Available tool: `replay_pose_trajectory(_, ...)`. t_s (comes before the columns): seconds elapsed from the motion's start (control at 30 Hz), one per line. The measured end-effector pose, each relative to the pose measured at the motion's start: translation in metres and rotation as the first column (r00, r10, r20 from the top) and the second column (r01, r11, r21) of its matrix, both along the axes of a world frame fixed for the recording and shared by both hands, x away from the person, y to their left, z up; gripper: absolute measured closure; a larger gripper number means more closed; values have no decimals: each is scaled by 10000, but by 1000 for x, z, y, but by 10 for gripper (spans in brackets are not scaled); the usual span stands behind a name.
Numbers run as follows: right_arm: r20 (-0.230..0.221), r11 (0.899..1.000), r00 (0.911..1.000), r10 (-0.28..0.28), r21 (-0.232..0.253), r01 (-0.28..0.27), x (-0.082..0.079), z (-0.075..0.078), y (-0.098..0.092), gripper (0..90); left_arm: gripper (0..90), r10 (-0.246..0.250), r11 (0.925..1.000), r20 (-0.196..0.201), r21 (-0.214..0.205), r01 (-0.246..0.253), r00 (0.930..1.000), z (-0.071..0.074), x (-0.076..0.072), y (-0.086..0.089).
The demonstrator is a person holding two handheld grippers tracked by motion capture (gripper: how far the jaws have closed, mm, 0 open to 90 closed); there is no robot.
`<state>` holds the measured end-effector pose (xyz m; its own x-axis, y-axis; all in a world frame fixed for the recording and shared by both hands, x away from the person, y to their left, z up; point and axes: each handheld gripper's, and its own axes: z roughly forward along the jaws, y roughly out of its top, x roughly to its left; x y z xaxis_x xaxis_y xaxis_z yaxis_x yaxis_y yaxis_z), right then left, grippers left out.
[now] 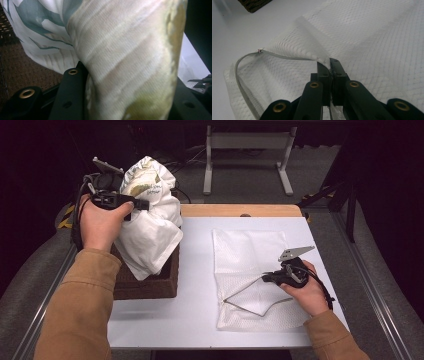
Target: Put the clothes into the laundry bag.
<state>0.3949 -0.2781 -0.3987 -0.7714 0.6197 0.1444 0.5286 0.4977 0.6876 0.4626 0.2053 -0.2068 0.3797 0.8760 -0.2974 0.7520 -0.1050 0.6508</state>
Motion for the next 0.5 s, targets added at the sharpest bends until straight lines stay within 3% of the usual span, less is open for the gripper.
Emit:
replay_pose_trajectory(0.2, 16, 10000, 10000, 11, 5, -11, 0, 1, 0, 885, 605, -274, 9993, 244, -228, 280, 9993, 13, -8, -7)
replay_pose_trajectory(0.23, 17, 10000, 10000, -6, 14, 6, 0, 1, 0, 885, 605, -461, 9974, 363, -542, 481, 9983, 16, -9, -10)
replay_pose_trajectory(0.3, 8, 10000, 10000, -22, 44, 22, 0, 1, 0, 885, 605, -604, 9951, 397, -765, 633, 9974, 18, -10, -14)
replay_pose_trajectory(0.5, 57, 10000, 10000, -11, 15, 11, -1, 1, 1, 885, 605, -1001, 9912, 519, -820, 1042, 9936, 22, -12, -32)
